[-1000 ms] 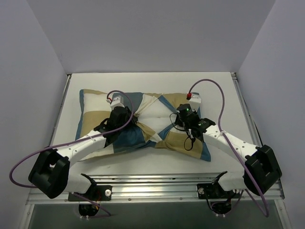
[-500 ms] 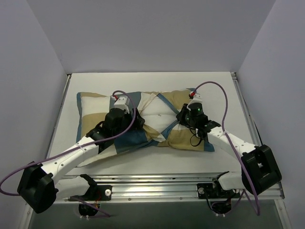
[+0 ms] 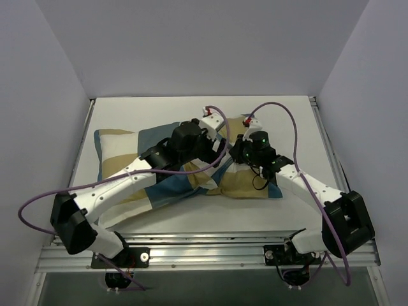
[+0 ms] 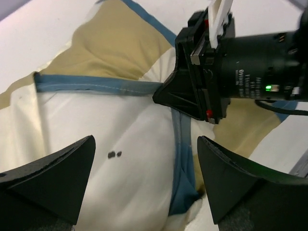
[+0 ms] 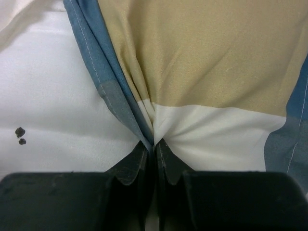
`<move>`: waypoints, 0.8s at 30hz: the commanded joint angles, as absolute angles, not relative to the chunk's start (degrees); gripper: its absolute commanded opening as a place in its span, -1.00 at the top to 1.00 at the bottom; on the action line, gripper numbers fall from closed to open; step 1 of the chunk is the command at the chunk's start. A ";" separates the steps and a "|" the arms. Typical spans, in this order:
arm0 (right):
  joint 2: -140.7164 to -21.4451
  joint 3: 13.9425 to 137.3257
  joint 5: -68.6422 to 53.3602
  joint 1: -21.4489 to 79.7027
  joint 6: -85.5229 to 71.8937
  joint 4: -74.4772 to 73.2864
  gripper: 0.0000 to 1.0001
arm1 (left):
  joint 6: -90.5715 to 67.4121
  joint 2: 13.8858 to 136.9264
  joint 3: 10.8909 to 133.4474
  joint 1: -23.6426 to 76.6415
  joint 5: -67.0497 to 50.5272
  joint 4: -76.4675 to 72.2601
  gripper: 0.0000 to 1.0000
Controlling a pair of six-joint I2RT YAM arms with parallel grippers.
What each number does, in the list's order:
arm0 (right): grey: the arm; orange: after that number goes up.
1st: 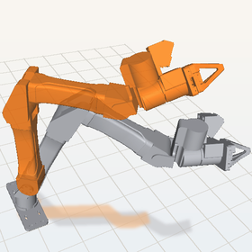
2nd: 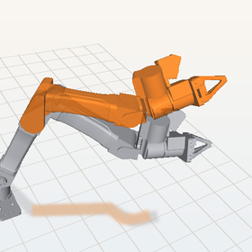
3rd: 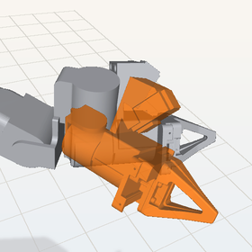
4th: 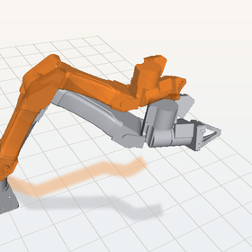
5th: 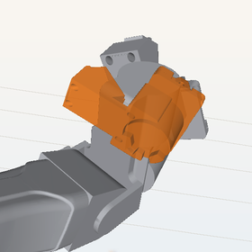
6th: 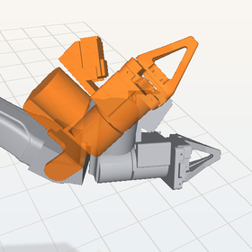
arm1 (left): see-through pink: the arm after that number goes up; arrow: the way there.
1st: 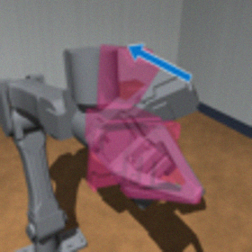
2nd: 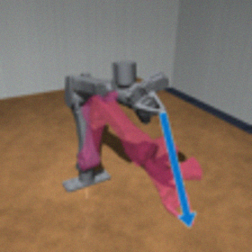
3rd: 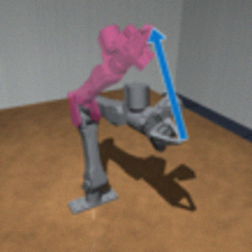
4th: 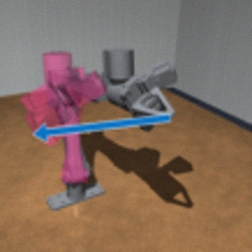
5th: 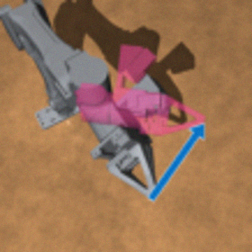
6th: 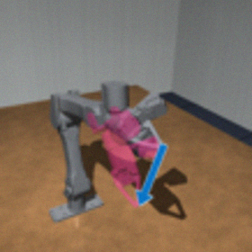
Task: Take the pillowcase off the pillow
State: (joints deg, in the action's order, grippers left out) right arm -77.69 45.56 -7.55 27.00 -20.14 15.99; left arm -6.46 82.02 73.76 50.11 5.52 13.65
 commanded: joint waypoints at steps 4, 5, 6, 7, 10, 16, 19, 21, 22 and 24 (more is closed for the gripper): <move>-77.70 49.39 -11.69 28.65 -17.93 13.54 1.00 | 7.55 94.12 83.40 49.66 0.62 22.23 -0.94; -77.52 49.48 -11.60 28.65 -17.93 13.54 1.00 | 8.34 95.00 84.02 49.31 -0.25 22.76 -0.94; -77.35 49.57 -11.60 28.65 -18.02 13.45 1.00 | 8.61 96.31 84.55 48.87 -2.35 23.02 -0.94; -77.08 49.57 -11.69 28.74 -18.10 13.45 1.00 | 8.70 96.76 84.55 48.35 -3.33 22.94 -0.94; -76.90 49.48 -12.21 28.91 -17.93 13.54 0.99 | 8.70 98.17 84.38 46.41 -4.83 22.50 -0.94; -76.99 49.31 -12.57 29.44 -17.84 13.54 0.94 | 9.31 100.19 83.76 44.56 -7.39 22.68 -0.94; -76.99 49.13 -12.66 29.44 -17.93 13.54 0.93 | 9.67 101.86 83.93 43.86 -9.21 24.25 -0.94; -76.99 49.04 -12.48 29.44 -17.75 13.36 0.93 | 8.53 101.52 83.59 42.72 -12.64 24.09 -0.94; -76.91 48.87 -12.31 29.44 -17.67 13.19 0.93 | 7.83 101.17 83.24 41.32 -14.22 23.56 -0.94; -76.64 48.43 -11.69 29.53 -17.67 13.18 0.93 | 6.86 99.85 82.18 40.17 -16.43 22.24 -0.94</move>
State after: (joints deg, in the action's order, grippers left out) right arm -77.71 47.18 -8.60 28.27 -18.06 13.30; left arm 7.31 100.40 82.17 43.24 -12.47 22.28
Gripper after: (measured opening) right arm 0.041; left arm 0.969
